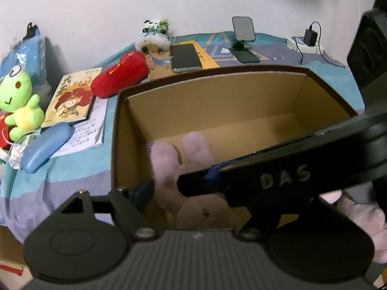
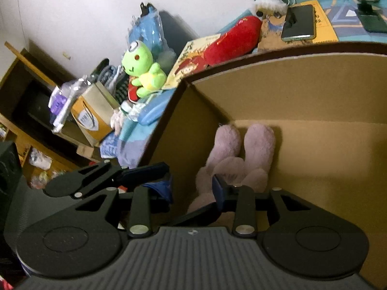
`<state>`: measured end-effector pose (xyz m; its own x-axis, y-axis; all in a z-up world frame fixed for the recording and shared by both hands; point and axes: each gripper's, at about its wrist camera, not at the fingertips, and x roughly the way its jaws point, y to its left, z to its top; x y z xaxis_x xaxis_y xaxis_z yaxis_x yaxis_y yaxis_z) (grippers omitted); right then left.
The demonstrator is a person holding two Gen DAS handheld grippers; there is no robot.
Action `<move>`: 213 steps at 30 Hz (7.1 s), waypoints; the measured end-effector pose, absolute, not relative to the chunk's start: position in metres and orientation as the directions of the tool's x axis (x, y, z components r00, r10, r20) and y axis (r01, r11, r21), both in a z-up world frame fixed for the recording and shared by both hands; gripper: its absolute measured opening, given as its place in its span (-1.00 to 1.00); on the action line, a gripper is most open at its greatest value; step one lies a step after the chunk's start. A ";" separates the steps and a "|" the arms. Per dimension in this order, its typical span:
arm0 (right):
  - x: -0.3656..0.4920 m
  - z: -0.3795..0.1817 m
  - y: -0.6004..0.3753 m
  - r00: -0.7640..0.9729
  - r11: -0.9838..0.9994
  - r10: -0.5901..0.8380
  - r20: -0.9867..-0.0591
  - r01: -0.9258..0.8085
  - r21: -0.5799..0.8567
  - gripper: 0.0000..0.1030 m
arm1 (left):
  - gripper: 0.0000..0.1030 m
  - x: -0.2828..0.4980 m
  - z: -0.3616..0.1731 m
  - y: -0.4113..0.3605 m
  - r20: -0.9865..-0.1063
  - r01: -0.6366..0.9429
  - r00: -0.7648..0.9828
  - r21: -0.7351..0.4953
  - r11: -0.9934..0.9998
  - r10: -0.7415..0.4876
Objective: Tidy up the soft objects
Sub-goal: 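Open the right gripper to release the bear and withdraw, then move the right gripper back to the pile and grasp the white fluffy towel, then carry the white towel with the right gripper and drop it into the box, then hold the mint-green tagged cap with the right gripper and lower it into the box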
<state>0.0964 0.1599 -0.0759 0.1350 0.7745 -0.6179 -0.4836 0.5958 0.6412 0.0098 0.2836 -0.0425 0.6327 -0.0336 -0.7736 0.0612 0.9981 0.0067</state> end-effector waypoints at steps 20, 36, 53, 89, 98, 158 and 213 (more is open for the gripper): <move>0.055 -0.013 0.085 0.291 0.630 0.768 -0.570 -0.504 0.591 -0.60 | 0.53 -0.027 0.021 0.217 -0.717 -0.057 0.684 0.129 0.990 0.133; 0.018 -0.026 0.000 0.238 0.621 0.774 -0.587 -0.465 0.631 -0.60 | 0.60 -0.061 0.005 0.124 -0.757 -0.105 0.626 0.157 0.982 0.188; -0.005 -0.058 -0.079 0.245 0.673 0.738 -0.629 -0.330 0.662 -0.59 | 0.64 -0.072 -0.033 0.052 -0.826 -0.017 0.548 0.146 0.989 0.132; -0.013 -0.103 -0.175 0.394 0.803 0.572 -0.719 -0.089 0.590 -0.61 | -0.02 -0.051 -0.084 -0.027 -0.786 0.387 0.469 -0.225 0.894 -0.401; -0.019 -0.089 -0.171 0.393 0.781 0.610 -0.688 -0.155 0.605 -0.79 | -0.64 -0.054 -0.076 -0.014 -0.751 0.413 0.489 -0.249 0.876 -0.444; 0.075 -0.045 -0.047 0.616 0.745 0.598 -0.512 -0.192 0.639 -0.77 | -0.63 0.027 0.000 0.221 -0.602 0.396 0.616 -0.321 0.860 -0.508; 0.149 -0.042 0.099 0.317 0.650 0.755 -0.574 -0.476 0.592 -0.72 | -0.91 0.050 0.027 0.255 -0.590 0.112 0.788 -0.146 0.983 -0.177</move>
<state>0.1491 0.0990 -0.0424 0.3169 0.7547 -0.5745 -0.4756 0.6505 0.5921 0.0500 0.2545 0.0266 0.7880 -0.1772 -0.5897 0.1116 0.9829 -0.1462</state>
